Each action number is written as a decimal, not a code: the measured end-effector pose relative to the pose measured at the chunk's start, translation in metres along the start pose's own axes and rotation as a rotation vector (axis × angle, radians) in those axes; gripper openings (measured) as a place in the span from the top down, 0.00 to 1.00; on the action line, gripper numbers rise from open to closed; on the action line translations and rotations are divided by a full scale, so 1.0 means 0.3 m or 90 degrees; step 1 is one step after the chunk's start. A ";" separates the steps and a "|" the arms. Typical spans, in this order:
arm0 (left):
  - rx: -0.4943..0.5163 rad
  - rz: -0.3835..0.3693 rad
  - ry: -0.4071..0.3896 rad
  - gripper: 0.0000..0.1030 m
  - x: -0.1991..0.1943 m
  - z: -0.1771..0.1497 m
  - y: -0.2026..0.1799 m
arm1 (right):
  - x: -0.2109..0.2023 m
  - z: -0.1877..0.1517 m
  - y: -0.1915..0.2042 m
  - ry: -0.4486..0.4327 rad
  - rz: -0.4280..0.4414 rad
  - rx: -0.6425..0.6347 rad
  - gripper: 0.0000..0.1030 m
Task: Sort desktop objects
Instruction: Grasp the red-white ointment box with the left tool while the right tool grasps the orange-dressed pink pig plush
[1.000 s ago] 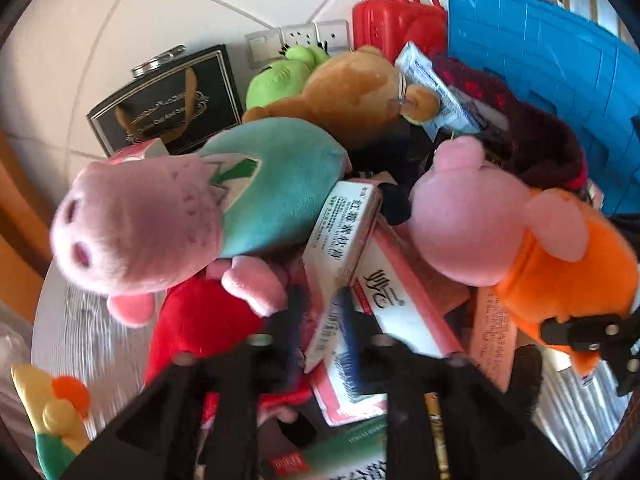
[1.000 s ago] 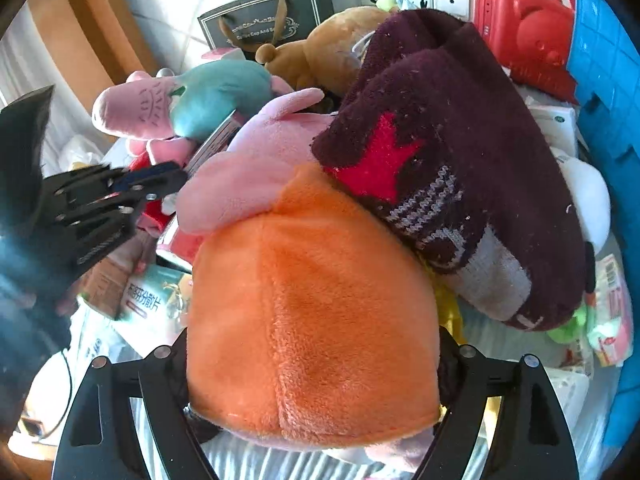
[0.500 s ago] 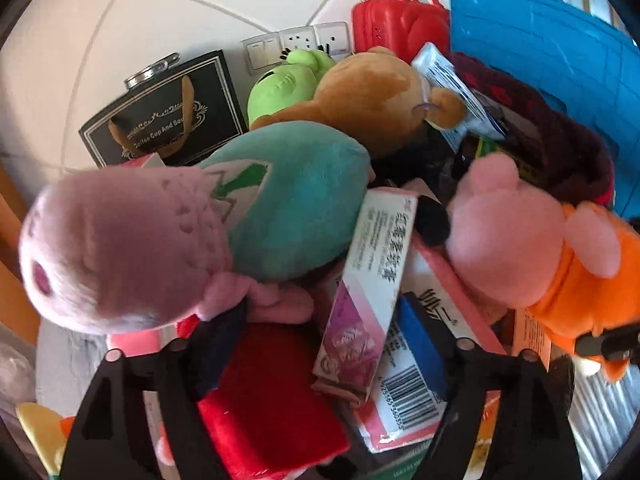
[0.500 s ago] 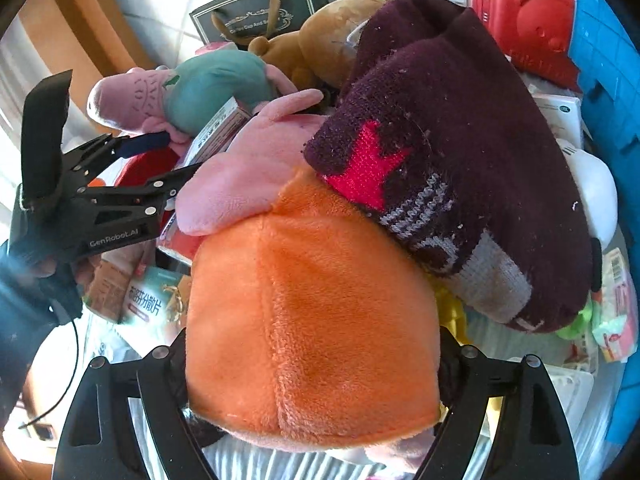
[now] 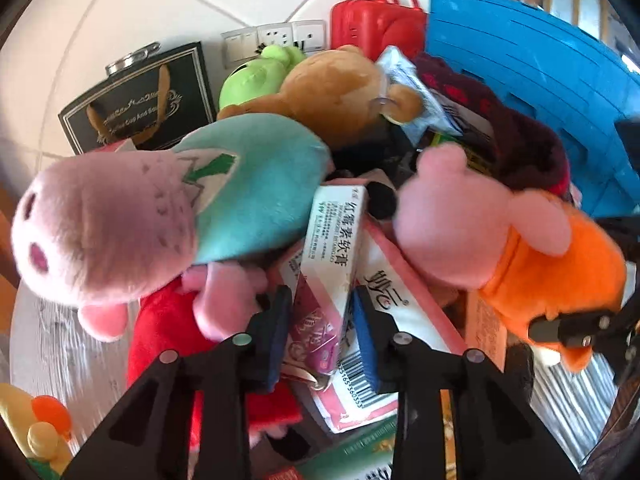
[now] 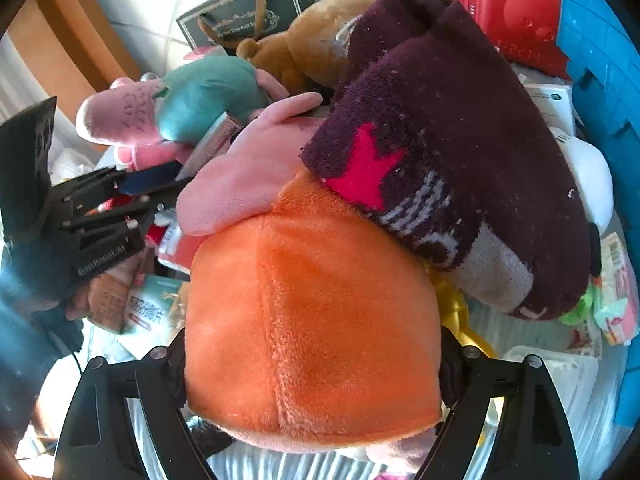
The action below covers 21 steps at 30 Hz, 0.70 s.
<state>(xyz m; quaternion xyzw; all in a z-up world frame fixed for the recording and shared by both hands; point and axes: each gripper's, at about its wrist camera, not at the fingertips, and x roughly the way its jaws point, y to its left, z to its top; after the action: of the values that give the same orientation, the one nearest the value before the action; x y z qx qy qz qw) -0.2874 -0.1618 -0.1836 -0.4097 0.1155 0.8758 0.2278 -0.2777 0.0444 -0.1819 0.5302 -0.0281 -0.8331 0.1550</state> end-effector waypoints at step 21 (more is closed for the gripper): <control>-0.044 -0.030 -0.003 0.82 -0.051 -0.055 -0.095 | -0.086 -0.189 -0.011 -0.012 0.000 0.003 0.16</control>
<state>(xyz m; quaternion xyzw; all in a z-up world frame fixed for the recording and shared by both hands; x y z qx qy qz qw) -0.2537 -0.1481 -0.1829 -0.4182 0.0749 0.8746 0.2338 -0.2179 0.0614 -0.1849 0.5228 -0.0320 -0.8379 0.1535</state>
